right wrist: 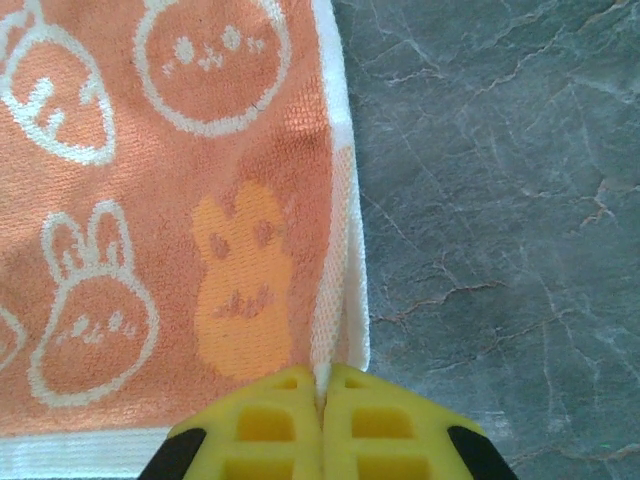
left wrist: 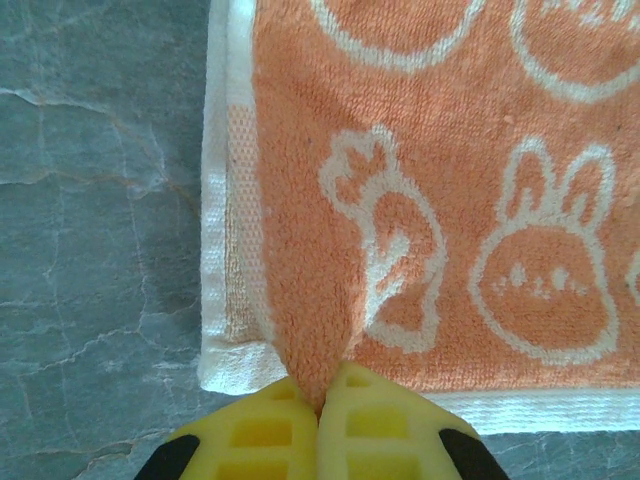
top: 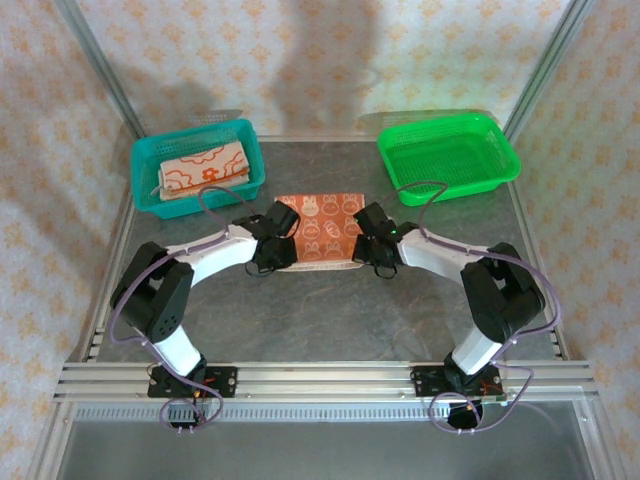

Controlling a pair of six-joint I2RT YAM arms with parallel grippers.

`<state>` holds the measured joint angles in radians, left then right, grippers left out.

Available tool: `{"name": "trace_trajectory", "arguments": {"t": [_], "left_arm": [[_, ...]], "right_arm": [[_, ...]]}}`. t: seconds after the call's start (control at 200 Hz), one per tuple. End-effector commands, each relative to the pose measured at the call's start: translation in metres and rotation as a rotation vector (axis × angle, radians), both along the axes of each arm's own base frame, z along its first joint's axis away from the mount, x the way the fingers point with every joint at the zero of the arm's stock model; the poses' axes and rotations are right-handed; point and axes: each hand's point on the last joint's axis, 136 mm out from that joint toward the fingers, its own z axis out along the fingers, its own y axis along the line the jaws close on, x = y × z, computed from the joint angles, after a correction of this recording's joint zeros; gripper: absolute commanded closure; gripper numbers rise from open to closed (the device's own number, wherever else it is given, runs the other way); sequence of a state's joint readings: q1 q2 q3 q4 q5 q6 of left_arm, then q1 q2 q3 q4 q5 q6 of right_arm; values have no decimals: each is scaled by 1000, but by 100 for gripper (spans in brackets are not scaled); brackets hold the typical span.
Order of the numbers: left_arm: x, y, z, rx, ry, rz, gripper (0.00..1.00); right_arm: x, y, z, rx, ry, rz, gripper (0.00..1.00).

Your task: Fold and stack the towels

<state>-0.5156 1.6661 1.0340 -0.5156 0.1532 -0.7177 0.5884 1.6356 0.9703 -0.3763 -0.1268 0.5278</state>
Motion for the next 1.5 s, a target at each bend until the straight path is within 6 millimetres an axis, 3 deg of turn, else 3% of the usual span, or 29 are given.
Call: {"name": "trace_trajectory", "arguments": {"t": [0.0, 0.205, 0.535, 0.646, 0.696, 0.786, 0.846, 0.926, 1.096, 1.236, 1.371, 1.496], "left_arm": [[6, 11, 28, 41, -60, 22, 100], [4, 14, 35, 52, -68, 15, 100], [-7, 14, 2, 44, -7, 19, 100], [-10, 12, -8, 38, 11, 19, 100], [-12, 12, -11, 37, 18, 18, 90], [-14, 13, -11, 38, 23, 20, 54], [-14, 16, -7, 53, 16, 17, 44], [-10, 19, 2, 81, 1, 10, 35], [10, 19, 25, 110, -43, -24, 36], [34, 9, 29, 106, -52, -59, 52], [49, 3, 12, 108, -28, -80, 75], [46, 9, -13, 130, 33, -81, 83]], "right_arm": [[6, -8, 24, -23, -62, -30, 100], [1, -9, 31, -6, -65, -33, 100], [-14, -5, 0, -14, -6, -32, 100], [-17, -6, -10, -24, 15, -28, 90], [-18, -5, -12, -21, 23, -24, 82], [-19, -4, -10, -20, 23, -18, 70], [-18, -5, -5, -21, 9, -12, 64], [-15, -7, 4, -40, -11, -4, 63], [0, 4, 17, -48, -34, 38, 67], [17, 18, 19, -41, -43, 60, 74], [32, 30, 10, -43, -36, 72, 82], [38, 38, -7, -47, -6, 86, 85]]}}
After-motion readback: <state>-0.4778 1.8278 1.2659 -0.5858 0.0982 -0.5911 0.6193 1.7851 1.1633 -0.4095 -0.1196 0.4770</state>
